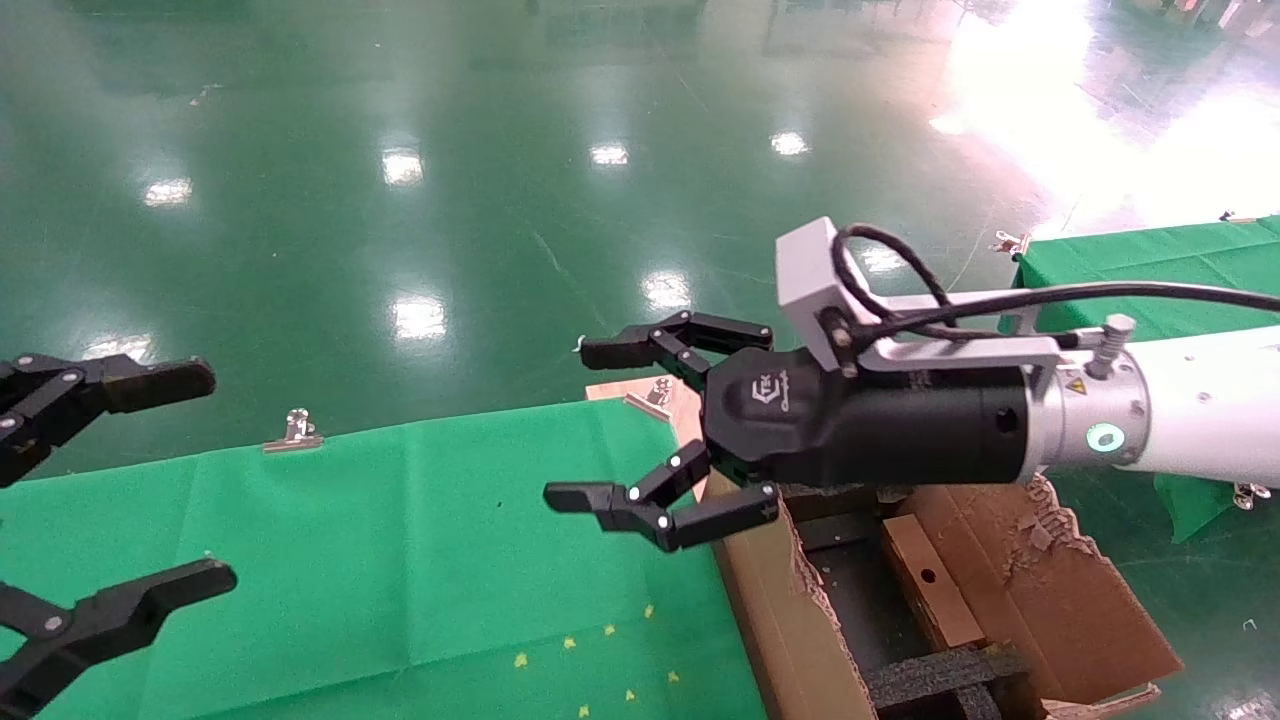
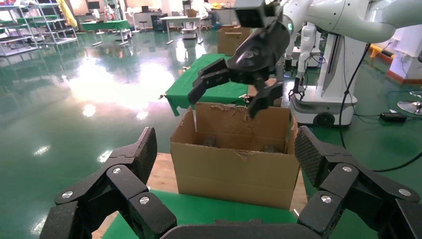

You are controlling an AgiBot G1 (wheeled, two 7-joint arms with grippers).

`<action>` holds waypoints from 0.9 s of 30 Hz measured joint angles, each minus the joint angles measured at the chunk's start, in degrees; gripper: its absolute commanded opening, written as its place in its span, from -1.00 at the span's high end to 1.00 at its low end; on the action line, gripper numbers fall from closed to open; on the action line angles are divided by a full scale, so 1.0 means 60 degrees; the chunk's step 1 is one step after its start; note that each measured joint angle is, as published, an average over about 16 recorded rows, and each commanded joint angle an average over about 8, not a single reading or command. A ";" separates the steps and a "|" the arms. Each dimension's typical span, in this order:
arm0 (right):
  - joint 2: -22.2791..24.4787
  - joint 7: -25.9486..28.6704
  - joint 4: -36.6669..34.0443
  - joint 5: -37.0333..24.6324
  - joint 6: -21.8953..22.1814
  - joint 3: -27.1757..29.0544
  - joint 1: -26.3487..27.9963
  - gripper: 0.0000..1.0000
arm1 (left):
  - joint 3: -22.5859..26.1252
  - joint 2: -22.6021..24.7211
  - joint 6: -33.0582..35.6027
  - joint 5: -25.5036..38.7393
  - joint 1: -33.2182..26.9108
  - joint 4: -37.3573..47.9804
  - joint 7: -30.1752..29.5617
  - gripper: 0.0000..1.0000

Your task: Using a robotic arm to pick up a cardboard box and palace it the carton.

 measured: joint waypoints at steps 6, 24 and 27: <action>-0.0138 -0.0301 0.0233 0.0304 -0.0630 0.1004 -0.0639 -1.00 | 0.0000 0.0000 0.0000 0.0000 0.0000 0.0000 0.0000 -1.00; -0.0364 -0.0769 0.0604 0.0818 -0.1640 0.2613 -0.1668 -1.00 | -0.0001 -0.0001 -0.0004 -0.0005 0.0003 0.0002 0.0001 -1.00; -0.0364 -0.0766 0.0603 0.0818 -0.1635 0.2601 -0.1662 -1.00 | -0.0001 -0.0001 -0.0004 -0.0005 0.0003 0.0002 0.0001 -1.00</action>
